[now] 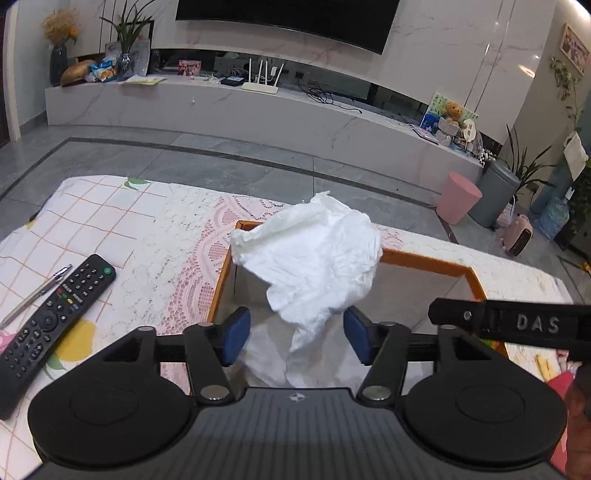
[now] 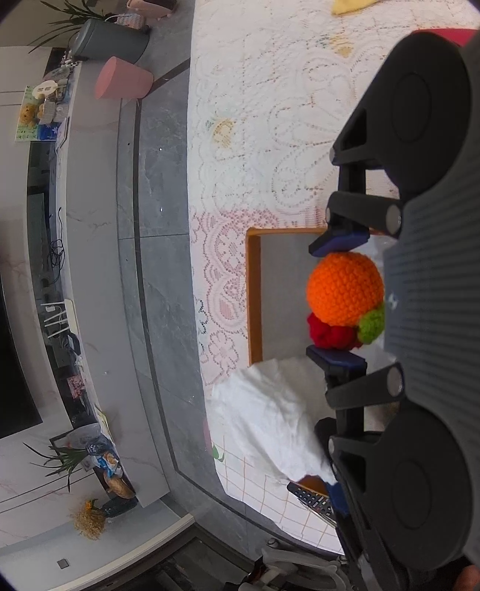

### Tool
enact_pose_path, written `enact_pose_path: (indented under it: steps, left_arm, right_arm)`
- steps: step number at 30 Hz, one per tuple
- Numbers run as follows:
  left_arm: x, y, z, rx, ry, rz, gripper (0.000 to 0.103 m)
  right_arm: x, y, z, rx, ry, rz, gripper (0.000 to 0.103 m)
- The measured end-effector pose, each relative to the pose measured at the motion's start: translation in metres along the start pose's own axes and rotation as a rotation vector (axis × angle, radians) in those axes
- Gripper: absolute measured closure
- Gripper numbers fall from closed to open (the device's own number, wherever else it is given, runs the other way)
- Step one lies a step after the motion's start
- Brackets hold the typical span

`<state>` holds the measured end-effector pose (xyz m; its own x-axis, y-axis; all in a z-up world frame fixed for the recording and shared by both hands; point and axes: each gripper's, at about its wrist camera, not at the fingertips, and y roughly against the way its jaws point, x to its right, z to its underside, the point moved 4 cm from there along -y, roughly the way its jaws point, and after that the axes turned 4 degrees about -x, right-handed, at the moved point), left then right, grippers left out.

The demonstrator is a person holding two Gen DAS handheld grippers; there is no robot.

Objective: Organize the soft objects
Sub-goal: 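Carry the tissue and crochet fruit into the orange box and open both tools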

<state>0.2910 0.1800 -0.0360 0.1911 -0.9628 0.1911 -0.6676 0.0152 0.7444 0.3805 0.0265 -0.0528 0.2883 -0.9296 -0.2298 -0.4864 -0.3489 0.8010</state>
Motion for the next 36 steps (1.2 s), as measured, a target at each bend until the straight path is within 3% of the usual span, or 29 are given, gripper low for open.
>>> enact_pose_path:
  steps: [3,5,7,10,12,15,18,23,28,31,34,36]
  left_arm:
    - [0.002,0.005,0.007,-0.030,-0.040,-0.013,0.034]
    - [0.001,0.017,0.010,-0.050,-0.057,0.027,0.034]
    - [-0.004,0.037,0.007,-0.006,-0.045,0.066,0.033]
    - [-0.023,0.070,-0.007,0.092,0.036,0.010,0.020]
    - [-0.037,0.083,-0.012,0.151,0.082,-0.047,0.020]
    - [-0.056,0.084,-0.017,0.147,0.145,-0.082,0.020]
    - [-0.069,0.075,-0.017,0.113,0.191,-0.048,0.021]
    - [-0.078,0.064,-0.013,0.098,0.177,-0.081,0.022]
    - [-0.075,0.064,-0.010,0.085,0.161,-0.073,0.024]
    - [-0.068,0.067,-0.009,0.093,0.141,-0.072,0.024]
    - [-0.061,0.068,-0.009,0.095,0.129,-0.072,0.024]
    - [-0.056,0.071,-0.010,0.109,0.116,-0.071,0.024]
  right_arm:
    - [-0.001,0.001,0.002,0.000,0.011,0.005,0.051]
    - [-0.003,0.000,0.004,-0.002,0.017,0.004,0.051]
    - [-0.005,0.001,0.005,0.008,0.025,-0.003,0.051]
    - [-0.014,0.008,0.002,0.067,0.036,-0.055,0.051]
    - [-0.025,0.014,-0.002,0.121,0.046,-0.103,0.051]
    - [-0.053,0.017,-0.008,0.191,0.103,-0.211,0.051]
    - [-0.082,-0.006,-0.013,0.092,0.124,-0.258,0.051]
    - [-0.100,-0.054,-0.005,0.020,0.144,-0.147,0.051]
    - [-0.079,-0.103,0.010,-0.155,0.001,-0.067,0.051]
    - [-0.070,-0.107,0.011,-0.165,-0.054,-0.059,0.051]
    - [-0.071,-0.092,0.002,-0.143,-0.053,-0.102,0.051]
    - [-0.075,-0.077,-0.005,-0.124,-0.029,-0.083,0.051]
